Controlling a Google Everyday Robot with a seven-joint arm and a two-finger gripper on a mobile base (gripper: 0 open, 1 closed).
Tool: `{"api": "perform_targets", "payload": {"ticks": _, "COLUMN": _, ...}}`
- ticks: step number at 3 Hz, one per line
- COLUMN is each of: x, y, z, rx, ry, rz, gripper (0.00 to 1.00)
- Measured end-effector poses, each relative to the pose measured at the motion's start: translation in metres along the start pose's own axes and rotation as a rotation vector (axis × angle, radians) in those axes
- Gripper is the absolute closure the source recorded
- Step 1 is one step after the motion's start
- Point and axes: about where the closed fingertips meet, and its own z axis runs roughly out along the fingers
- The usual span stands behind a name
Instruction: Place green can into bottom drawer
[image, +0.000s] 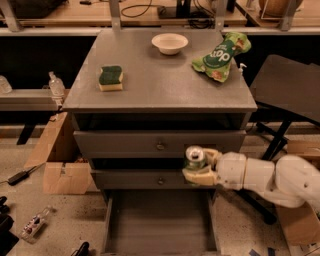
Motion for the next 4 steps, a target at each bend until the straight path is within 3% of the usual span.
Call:
{"api": "perform_targets", "payload": {"ticks": 1, "x": 0.088, "y": 0.015, "z": 0.016, "rx": -0.051, "ry": -0.042, "rz": 0.015, "gripper": 1.0}}
{"api": "perform_targets", "payload": {"ticks": 2, "x": 0.186, "y": 0.021, "z": 0.05, "rx": -0.137, "ry": -0.067, "rz": 0.015, "gripper": 1.0}}
{"api": "perform_targets", "payload": {"ticks": 3, "x": 0.186, "y": 0.021, "z": 0.051, "rx": -0.137, "ry": -0.066, "rz": 0.014, "gripper": 1.0}}
{"api": "perform_targets", "payload": {"ticks": 4, "x": 0.205, "y": 0.027, "z": 0.074, "rx": -0.166, "ry": -0.087, "rz": 0.044, "gripper": 1.0}}
